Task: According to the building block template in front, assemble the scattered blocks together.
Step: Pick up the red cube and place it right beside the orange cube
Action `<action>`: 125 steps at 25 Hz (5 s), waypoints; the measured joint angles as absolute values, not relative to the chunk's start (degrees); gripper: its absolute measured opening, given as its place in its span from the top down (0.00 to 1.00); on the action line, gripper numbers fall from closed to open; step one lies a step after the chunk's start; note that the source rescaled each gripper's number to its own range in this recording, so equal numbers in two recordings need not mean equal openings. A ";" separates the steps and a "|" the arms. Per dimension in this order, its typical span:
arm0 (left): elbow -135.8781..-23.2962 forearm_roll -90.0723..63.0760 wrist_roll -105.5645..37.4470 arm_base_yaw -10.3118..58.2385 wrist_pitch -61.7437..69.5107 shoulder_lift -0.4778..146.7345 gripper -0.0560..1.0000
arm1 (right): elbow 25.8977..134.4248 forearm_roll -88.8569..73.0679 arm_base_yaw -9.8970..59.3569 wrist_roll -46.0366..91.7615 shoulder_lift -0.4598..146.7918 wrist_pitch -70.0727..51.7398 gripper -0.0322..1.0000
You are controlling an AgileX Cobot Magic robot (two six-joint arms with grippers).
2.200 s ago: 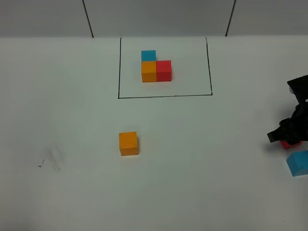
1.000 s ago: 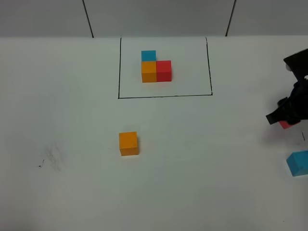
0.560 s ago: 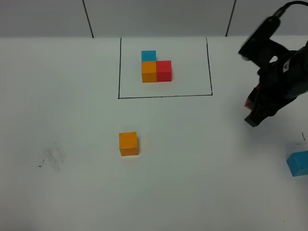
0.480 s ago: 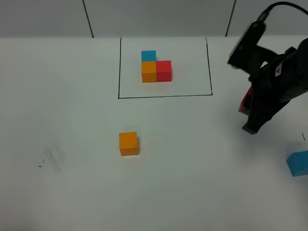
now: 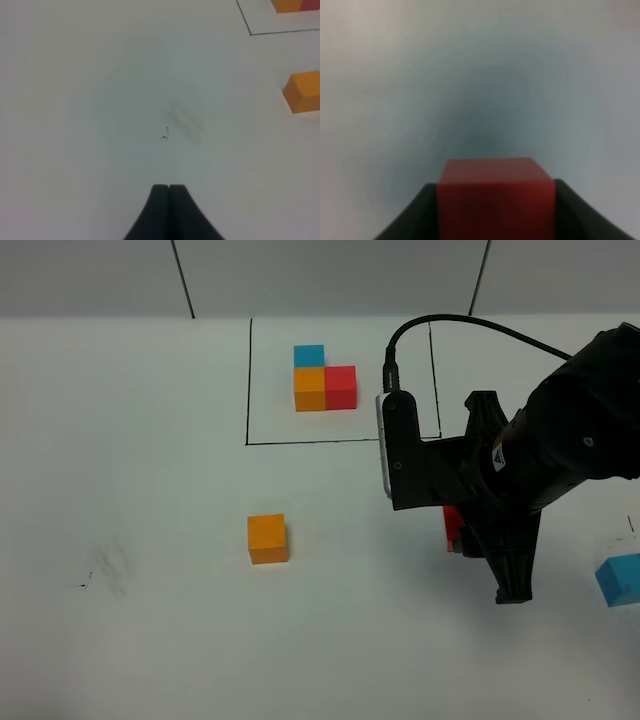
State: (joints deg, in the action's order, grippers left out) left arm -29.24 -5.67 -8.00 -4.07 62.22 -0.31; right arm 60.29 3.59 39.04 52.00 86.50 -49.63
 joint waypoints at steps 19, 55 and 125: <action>-29.24 -5.67 -8.00 -4.07 62.22 -0.31 0.95 | 80.43 -2.41 39.05 58.53 98.25 -53.61 0.55; -29.24 -5.67 -8.00 -4.07 62.22 -0.31 0.95 | 82.66 -14.31 41.36 64.46 115.95 -42.25 0.55; -29.24 -5.67 -8.00 -4.07 62.22 -0.31 0.95 | 85.84 -16.18 42.46 64.87 124.54 -39.61 0.55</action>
